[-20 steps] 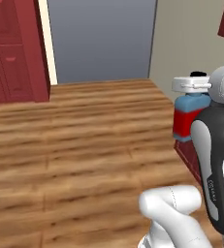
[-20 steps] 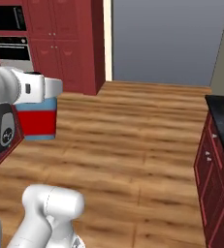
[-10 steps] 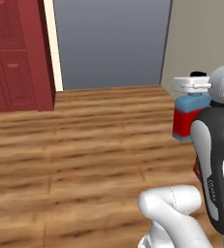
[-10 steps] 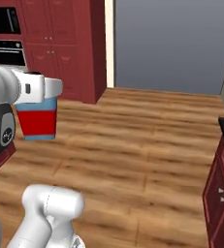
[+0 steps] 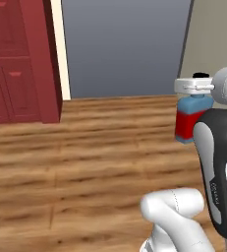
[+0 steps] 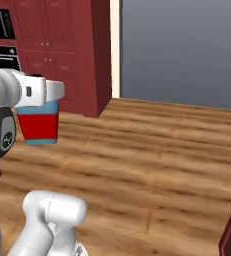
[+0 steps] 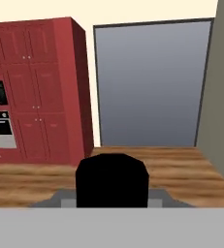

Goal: Get the candle and the liquor from the cabinet and move them to the dining counter.

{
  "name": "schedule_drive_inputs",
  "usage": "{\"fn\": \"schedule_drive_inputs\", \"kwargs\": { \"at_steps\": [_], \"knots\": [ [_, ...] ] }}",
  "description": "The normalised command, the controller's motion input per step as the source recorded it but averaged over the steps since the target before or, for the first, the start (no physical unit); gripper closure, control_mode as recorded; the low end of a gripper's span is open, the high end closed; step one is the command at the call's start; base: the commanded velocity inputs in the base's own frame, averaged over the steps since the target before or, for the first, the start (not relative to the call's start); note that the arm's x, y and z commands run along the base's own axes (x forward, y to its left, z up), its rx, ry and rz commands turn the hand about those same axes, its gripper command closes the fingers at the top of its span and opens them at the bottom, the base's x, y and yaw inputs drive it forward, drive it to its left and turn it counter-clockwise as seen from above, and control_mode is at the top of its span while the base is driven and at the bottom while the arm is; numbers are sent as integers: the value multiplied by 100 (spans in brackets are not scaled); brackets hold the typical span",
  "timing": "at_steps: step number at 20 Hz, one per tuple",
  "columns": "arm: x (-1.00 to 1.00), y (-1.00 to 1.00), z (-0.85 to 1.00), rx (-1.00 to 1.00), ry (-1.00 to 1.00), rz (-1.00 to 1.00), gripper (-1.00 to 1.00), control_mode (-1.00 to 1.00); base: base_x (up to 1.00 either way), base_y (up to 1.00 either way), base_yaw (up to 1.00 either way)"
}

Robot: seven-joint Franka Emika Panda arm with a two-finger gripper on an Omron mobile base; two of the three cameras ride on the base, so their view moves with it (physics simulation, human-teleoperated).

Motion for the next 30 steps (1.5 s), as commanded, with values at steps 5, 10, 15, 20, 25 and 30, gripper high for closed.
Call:
{"fn": "schedule_drive_inputs", "kwargs": {
  "at_steps": [5,10,15,20,25,30],
  "knots": [
    [0,0,0,0,0,0,100,100,100,0,13],
    [0,0,0,0,0,0,100,100,100,0,19],
    [0,0,0,0,0,0,100,100,100,0,22],
    [0,0,0,0,0,0,100,100,100,0,19],
    [0,0,0,0,0,0,100,100,67,0,65],
    [0,0,0,0,0,0,100,100,30,0,96]
  ]
}}
